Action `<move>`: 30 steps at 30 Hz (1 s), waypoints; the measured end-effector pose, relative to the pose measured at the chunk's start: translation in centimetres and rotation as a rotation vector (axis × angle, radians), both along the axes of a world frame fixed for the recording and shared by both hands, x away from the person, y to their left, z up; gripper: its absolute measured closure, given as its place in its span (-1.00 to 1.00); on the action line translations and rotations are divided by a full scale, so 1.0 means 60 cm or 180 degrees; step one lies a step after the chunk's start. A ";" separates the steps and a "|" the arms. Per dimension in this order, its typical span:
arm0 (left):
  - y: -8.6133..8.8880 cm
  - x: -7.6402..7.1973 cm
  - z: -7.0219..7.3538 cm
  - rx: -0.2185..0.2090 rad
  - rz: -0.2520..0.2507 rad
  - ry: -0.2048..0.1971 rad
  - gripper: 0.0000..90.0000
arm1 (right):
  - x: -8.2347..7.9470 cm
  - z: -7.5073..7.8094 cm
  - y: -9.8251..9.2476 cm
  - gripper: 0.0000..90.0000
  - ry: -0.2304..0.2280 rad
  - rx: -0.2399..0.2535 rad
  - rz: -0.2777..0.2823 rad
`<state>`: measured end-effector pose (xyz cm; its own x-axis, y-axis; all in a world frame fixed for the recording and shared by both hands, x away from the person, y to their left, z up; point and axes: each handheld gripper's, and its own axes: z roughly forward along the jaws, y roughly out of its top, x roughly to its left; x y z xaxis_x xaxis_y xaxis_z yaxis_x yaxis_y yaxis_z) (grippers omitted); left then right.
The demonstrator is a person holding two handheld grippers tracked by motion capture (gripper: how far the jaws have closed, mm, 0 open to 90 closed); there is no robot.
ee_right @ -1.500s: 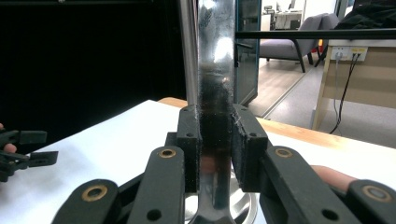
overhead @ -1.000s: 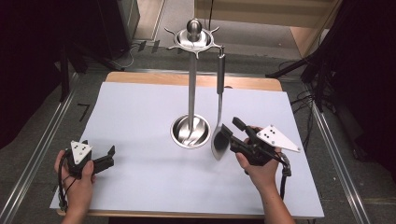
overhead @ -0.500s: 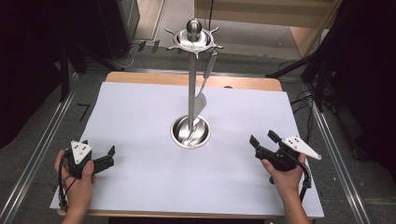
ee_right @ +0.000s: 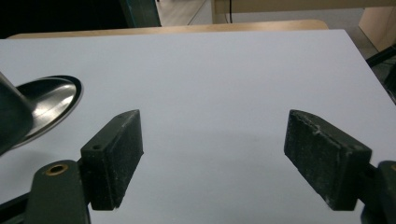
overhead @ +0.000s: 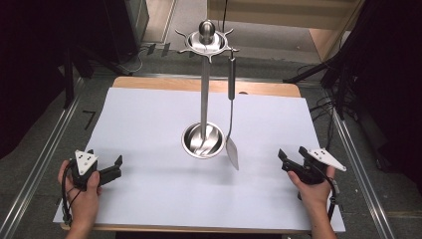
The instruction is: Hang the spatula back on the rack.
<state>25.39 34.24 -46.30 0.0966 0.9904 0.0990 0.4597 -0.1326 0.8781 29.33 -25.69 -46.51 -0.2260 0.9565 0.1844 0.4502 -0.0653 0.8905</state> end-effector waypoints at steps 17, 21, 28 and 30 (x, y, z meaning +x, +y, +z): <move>0.000 -0.001 0.000 0.0010 -0.0006 -0.0015 -0.85 | -0.027 -0.020 -0.062 -0.68 0.0171 -0.0148 -0.0288; 0.000 -0.001 0.000 0.0007 -0.0007 -0.0012 -0.85 | -0.037 -0.025 -0.074 -0.68 0.0217 -0.0164 -0.0346; 0.000 -0.001 0.000 -0.0002 -0.0006 -0.0024 -0.85 | -0.054 -0.029 -0.081 -0.69 0.0245 -0.0248 -0.0382; 0.000 -0.001 0.000 -0.0004 -0.0007 -0.0026 -0.85 | -0.055 -0.030 -0.087 -0.69 0.0233 -0.0253 -0.0423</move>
